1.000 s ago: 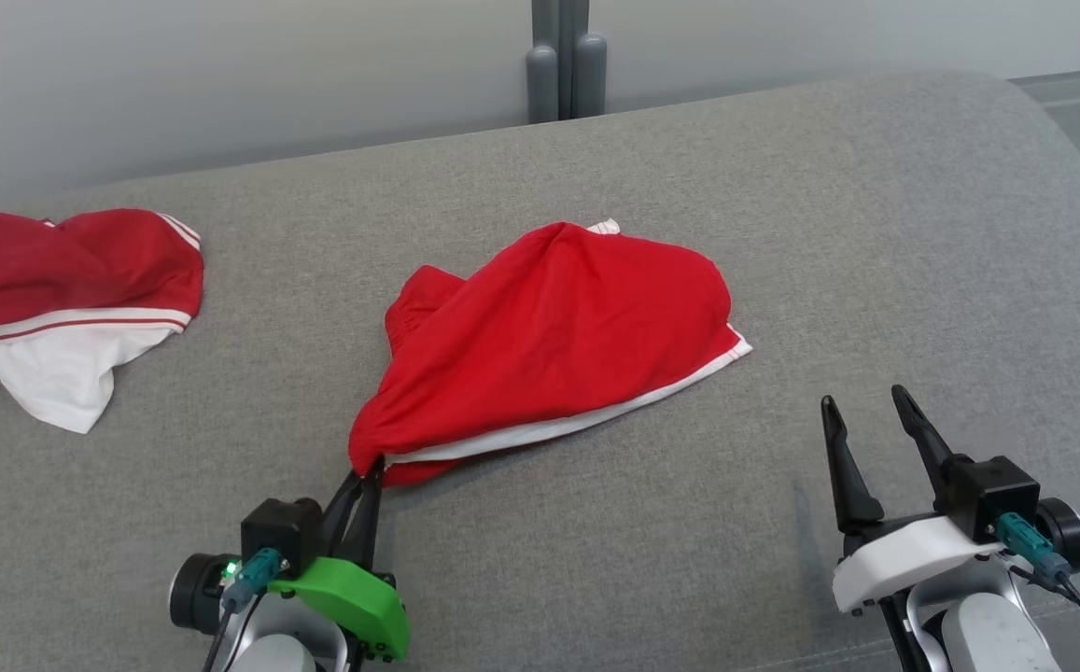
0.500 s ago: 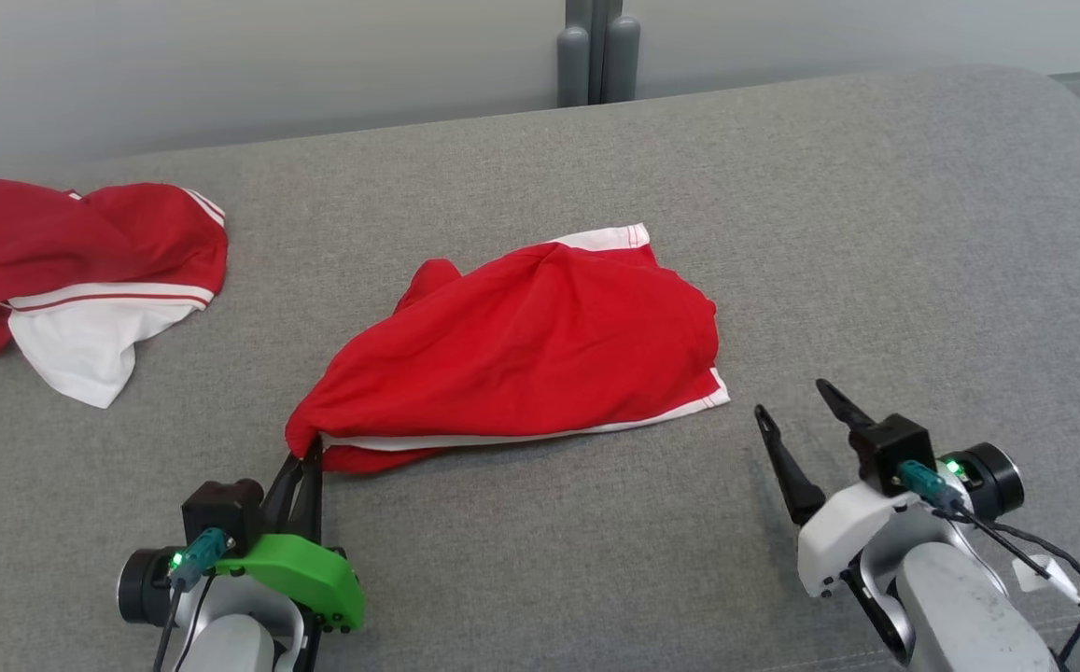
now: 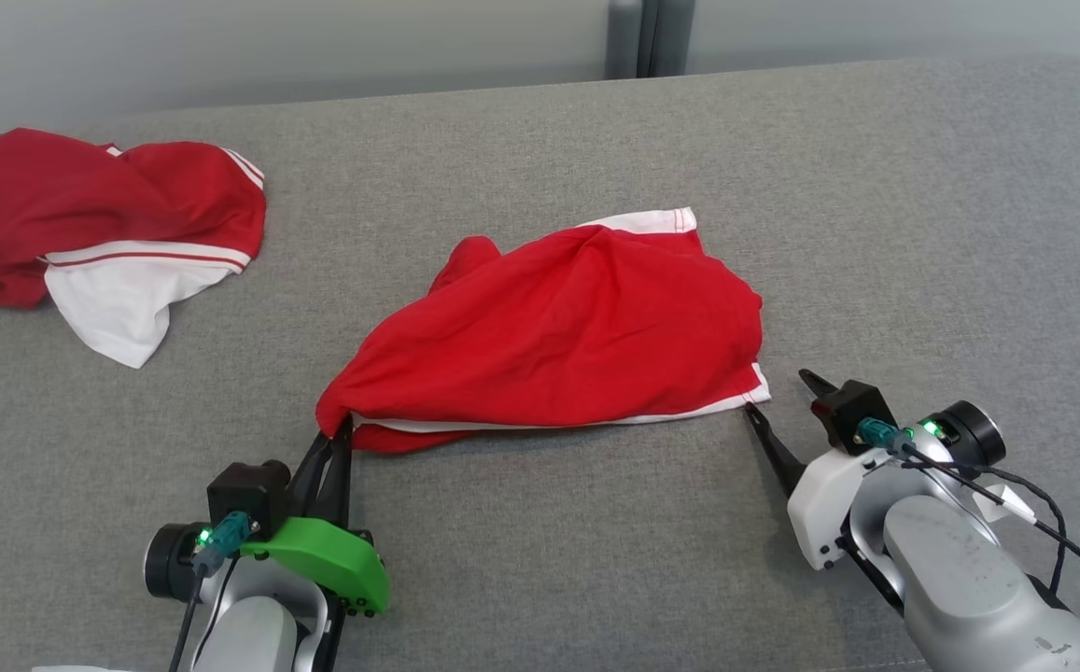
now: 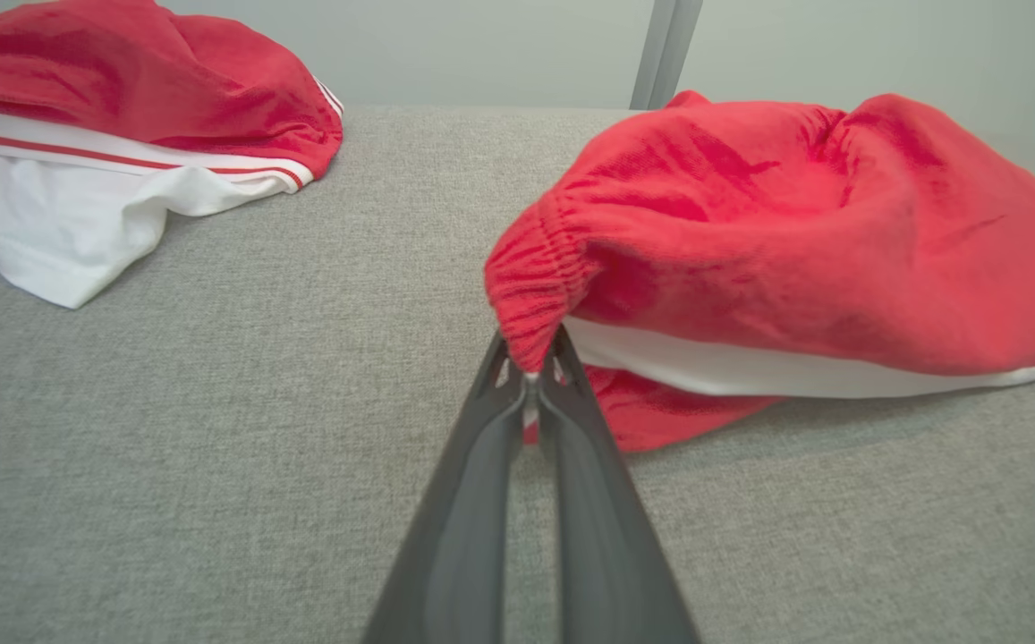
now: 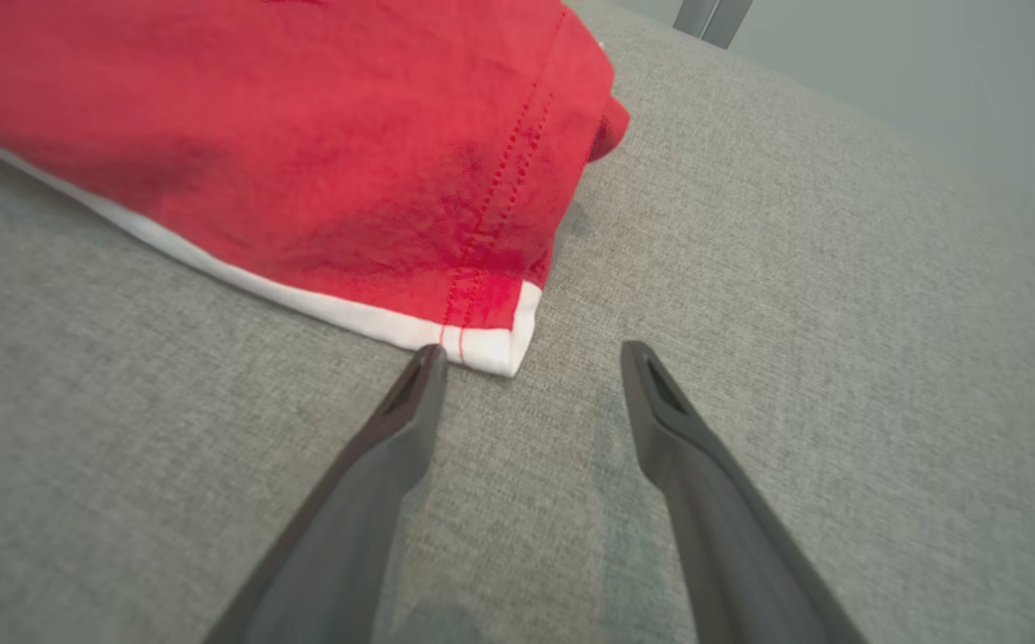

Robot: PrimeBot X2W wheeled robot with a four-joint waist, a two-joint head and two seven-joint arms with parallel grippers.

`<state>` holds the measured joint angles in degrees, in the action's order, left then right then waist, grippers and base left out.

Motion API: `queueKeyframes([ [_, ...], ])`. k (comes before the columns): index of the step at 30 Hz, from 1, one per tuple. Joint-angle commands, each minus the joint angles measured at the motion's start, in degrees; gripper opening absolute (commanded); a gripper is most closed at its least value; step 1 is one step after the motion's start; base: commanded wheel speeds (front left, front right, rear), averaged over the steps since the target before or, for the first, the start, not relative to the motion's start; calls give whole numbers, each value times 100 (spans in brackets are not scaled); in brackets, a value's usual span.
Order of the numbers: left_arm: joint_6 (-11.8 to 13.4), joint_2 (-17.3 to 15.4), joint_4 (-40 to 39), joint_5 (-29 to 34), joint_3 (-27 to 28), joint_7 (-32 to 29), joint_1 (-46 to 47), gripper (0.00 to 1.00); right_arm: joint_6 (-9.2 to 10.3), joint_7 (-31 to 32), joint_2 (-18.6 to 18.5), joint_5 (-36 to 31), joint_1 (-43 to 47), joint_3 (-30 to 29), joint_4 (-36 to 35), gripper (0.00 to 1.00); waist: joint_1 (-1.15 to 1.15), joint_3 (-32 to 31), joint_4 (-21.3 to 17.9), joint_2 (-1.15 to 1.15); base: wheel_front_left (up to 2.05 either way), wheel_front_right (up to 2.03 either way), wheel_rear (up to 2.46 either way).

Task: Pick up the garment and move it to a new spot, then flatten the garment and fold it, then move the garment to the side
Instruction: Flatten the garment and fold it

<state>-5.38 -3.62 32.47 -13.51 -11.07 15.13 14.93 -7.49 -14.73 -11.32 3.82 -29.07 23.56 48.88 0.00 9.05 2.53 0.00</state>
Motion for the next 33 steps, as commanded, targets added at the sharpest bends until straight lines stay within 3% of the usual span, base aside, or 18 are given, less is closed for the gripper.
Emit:
queueKeyframes([
  [1,-25,3,-31,44,19,1,91,0,-1,-39,16,92,-147,83,160,100,0,69,87,0,0,0,0],
  [6,-62,25,-73,76,28,1,92,0,-1,-48,62,185,-345,358,407,99,0,110,150,0,0,0,0],
  [8,-55,33,-77,93,29,1,89,0,-1,-50,47,208,-397,463,391,83,0,118,159,0,0,0,0],
  [10,-60,37,-76,103,29,1,86,0,-1,-49,42,226,-411,495,380,79,0,120,163,0,0,0,0],
  [11,-66,39,-73,113,28,1,81,0,-1,-50,41,248,-413,532,369,74,0,120,166,0,0,0,0],
  [13,-77,44,-76,125,19,1,66,0,0,-50,26,288,-419,614,378,49,0,120,173,0,0,0,0],
  [18,-102,53,-74,144,7,1,40,0,0,-49,26,429,-466,728,477,27,0,112,176,0,0,0,0],
  [21,-111,56,-66,154,17,1,27,0,0,-49,26,520,-484,729,549,0,0,98,171,0,0,0,0],
  [28,-114,59,-135,16,155,1,-11,0,0,-51,26,873,-359,510,426,0,0,25,101,0,0,0,0],
  [33,-136,61,-338,-119,311,1,-27,0,0,-51,-20,1245,-228,314,-223,0,0,-44,-8,0,0,0,0],
])
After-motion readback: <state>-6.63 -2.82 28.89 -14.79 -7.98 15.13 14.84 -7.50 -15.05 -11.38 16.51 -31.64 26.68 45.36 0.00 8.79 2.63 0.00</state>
